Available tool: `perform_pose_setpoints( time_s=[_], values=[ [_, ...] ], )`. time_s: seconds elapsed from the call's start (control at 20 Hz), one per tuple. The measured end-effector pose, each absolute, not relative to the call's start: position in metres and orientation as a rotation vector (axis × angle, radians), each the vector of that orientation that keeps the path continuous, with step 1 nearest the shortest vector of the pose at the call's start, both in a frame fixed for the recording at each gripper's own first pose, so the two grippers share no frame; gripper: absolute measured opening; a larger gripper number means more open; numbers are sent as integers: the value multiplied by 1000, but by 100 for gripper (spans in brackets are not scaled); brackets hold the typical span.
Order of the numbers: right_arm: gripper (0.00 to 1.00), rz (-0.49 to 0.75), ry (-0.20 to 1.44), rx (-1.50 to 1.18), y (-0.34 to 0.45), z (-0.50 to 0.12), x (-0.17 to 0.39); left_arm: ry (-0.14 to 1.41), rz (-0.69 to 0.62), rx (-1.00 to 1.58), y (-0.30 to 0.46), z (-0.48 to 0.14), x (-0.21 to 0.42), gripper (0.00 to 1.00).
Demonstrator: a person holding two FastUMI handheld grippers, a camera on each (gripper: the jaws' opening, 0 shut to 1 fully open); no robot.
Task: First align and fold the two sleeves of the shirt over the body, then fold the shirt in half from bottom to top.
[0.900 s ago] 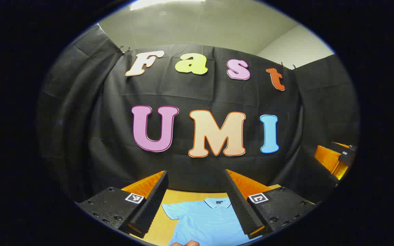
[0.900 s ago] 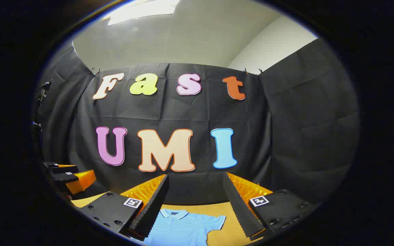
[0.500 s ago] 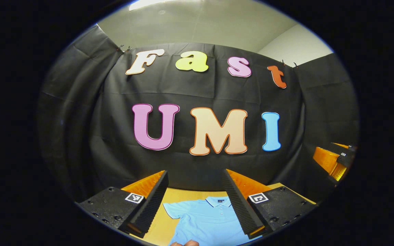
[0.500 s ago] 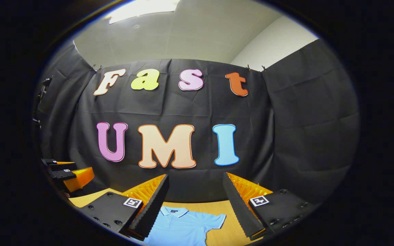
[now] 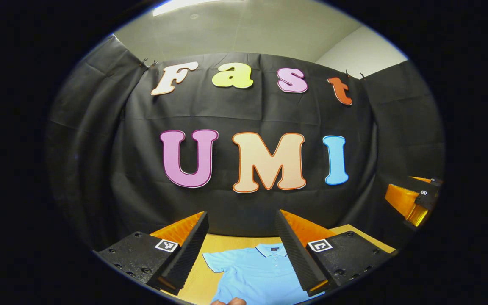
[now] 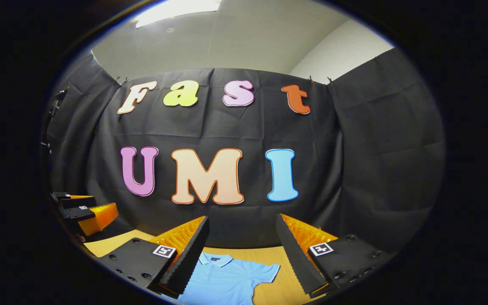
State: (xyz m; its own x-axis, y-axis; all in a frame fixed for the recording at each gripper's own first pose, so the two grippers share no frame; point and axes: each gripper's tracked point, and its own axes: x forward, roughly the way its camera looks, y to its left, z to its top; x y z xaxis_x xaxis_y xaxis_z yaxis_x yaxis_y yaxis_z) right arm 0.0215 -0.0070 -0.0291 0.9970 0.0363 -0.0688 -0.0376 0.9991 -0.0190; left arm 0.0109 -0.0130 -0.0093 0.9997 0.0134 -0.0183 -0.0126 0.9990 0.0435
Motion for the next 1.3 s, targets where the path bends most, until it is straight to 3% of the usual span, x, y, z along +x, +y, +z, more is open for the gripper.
perform_pose_setpoints(
  time_s=[0.3, 1.3],
  values=[
    [98, 53, 141, -58, -23, -67, 56, 34, 58, 38, -13, -19, 9, 95],
    [100, -141, 540, -160, -90, -308, 177, 96, 57, 52, 36, -53, 62, 94]
  ],
)
